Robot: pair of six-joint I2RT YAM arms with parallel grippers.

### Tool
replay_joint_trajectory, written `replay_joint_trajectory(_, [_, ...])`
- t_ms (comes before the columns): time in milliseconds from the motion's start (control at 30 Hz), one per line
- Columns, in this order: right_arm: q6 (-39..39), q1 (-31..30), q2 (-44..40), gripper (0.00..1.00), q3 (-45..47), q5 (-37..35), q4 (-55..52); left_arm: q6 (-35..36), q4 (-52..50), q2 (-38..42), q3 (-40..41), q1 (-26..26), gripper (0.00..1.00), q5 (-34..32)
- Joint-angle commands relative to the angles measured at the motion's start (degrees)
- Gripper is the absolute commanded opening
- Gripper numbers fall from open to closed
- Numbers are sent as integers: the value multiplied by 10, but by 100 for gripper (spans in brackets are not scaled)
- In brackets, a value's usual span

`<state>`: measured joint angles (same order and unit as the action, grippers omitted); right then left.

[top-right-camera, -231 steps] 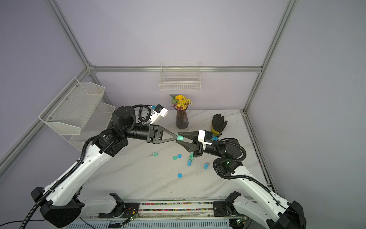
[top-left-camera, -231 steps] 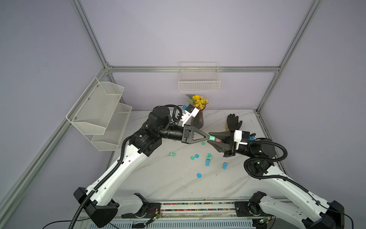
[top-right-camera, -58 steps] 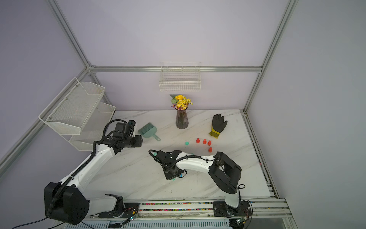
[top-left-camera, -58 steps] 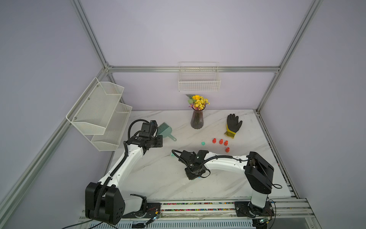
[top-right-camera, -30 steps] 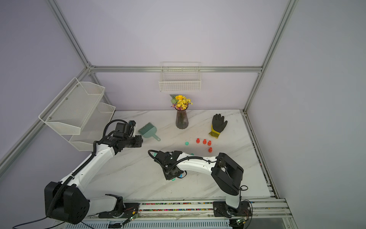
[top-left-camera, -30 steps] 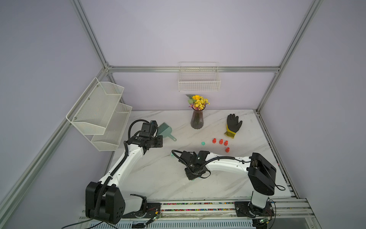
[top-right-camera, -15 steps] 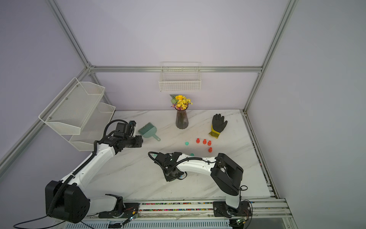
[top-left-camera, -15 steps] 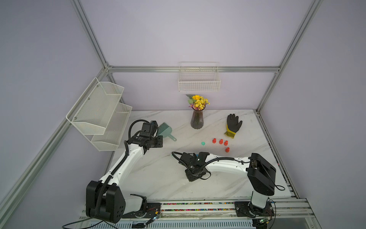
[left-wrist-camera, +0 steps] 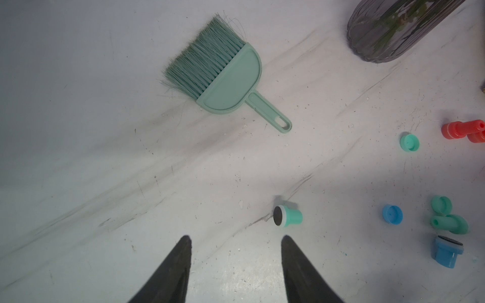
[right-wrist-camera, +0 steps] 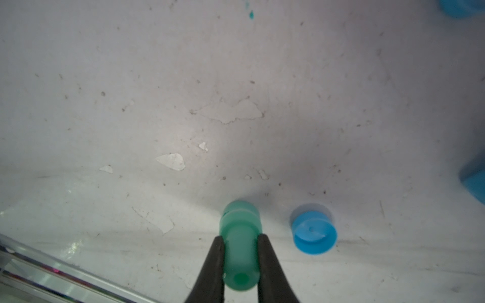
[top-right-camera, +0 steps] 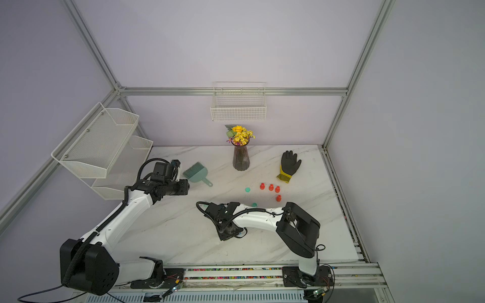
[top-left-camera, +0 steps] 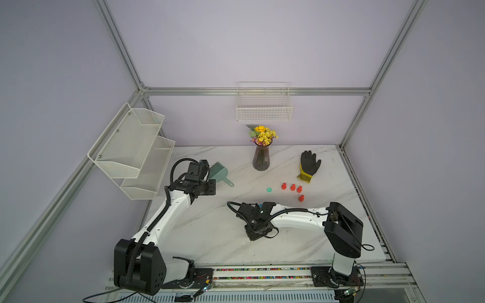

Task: Close the stamp cap
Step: Close the cover of the stamp.

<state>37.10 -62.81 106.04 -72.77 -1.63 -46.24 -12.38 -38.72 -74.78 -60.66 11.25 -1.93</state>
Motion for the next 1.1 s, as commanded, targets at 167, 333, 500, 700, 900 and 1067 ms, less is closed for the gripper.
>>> replay_joint_trajectory(167, [2, -15, 27, 0, 9, -46, -28, 13, 1, -1, -21, -5, 55, -1])
replay_joint_trajectory(333, [0, -30, 58, 0, 8, -63, -37, 13, 0, 1, -21, -5, 55, -2])
replay_joint_trajectory(500, [0, -50, 111, 0, 17, -41, -20, 13, -1, -1, -22, -5, 55, -3])
replay_joint_trajectory(700, [-24, -68, 159, 0, 21, 22, 5, 14, -2, 1, -22, -5, 55, -6])
replay_joint_trajectory(900, [-63, -69, 202, 0, 27, 77, 7, 14, -4, 1, -22, -6, 55, -11])
replay_joint_trajectory(1067, [-62, -69, 232, 0, -4, 63, -53, 14, -6, 1, -22, -6, 55, -13])
